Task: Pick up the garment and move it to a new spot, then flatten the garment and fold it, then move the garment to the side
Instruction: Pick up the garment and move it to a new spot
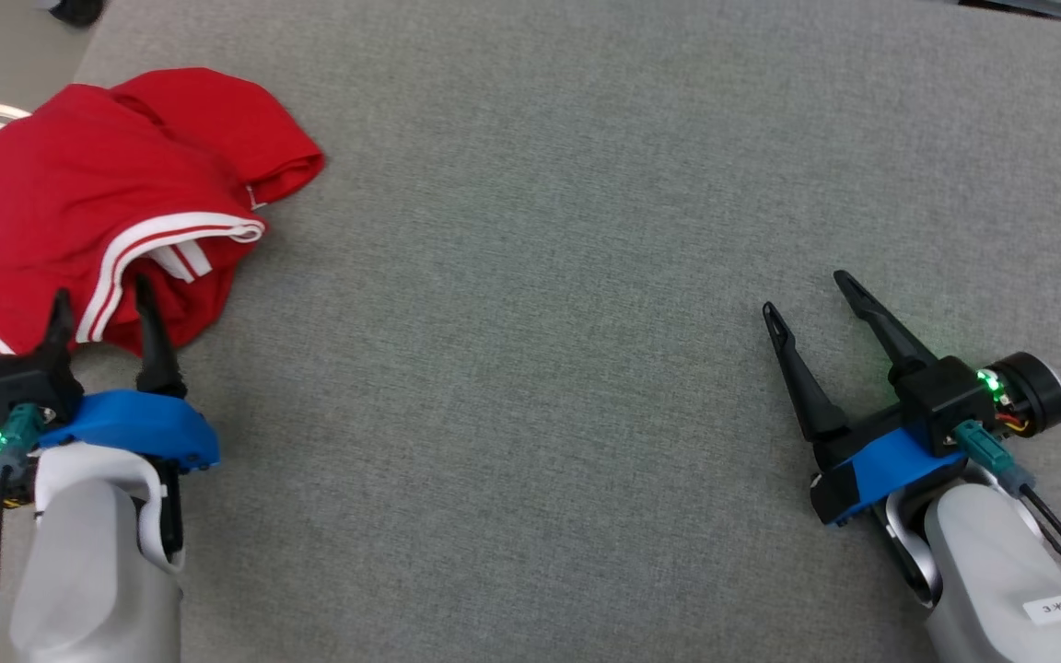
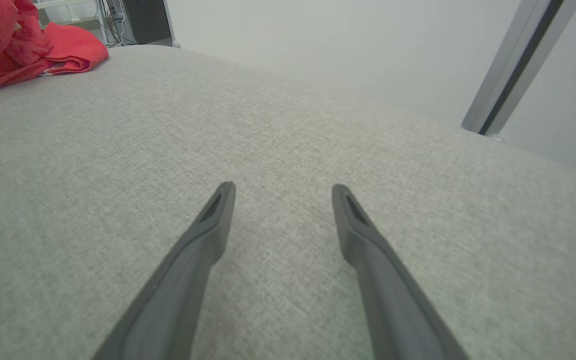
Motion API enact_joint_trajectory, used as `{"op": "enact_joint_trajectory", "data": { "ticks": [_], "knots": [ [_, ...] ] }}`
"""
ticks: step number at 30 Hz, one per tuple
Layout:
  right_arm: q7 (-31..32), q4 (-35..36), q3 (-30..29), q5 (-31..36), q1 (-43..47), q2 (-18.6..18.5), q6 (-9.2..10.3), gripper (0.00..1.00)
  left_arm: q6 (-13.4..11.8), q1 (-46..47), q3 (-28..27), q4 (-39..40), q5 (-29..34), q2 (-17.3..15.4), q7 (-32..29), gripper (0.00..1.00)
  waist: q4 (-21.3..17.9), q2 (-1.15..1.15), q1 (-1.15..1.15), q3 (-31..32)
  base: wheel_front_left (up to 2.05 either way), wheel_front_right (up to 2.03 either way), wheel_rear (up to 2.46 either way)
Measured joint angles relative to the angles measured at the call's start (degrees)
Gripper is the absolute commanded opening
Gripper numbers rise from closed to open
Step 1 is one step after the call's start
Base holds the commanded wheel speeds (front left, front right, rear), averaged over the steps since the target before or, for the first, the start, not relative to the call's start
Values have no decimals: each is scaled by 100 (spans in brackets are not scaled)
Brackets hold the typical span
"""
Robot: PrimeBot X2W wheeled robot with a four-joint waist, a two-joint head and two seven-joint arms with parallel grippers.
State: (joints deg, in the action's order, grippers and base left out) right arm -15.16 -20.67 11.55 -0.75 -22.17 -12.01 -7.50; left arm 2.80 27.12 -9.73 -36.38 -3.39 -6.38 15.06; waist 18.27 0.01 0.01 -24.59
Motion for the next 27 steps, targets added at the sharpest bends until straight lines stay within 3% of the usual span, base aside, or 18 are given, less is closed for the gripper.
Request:
{"op": "enact_joint_trajectory", "data": {
  "ticks": [4,9,12,17,27],
  "knots": [
    [-5,123,23,-20,-132,-35,0,100,-96,326,-100,-276,30,-154,1,100,-190,0,0,-221,0,0,0],
    [-7,229,-26,-41,-227,-22,-1,100,-387,517,-297,-315,43,-233,1,100,-372,-1,0,-362,0,0,0],
    [-7,270,-90,-42,-226,27,-1,100,-405,524,-310,-71,45,-174,0,0,-434,0,0,-367,0,0,0],
    [-5,235,-223,-52,-196,114,0,100,-375,519,-365,492,66,-146,0,0,-494,0,0,-268,0,0,0],
    [2,129,-549,-138,79,470,0,100,-75,463,-165,1575,209,-100,1,0,-700,0,-1,230,0,0,0]
  ]
}}
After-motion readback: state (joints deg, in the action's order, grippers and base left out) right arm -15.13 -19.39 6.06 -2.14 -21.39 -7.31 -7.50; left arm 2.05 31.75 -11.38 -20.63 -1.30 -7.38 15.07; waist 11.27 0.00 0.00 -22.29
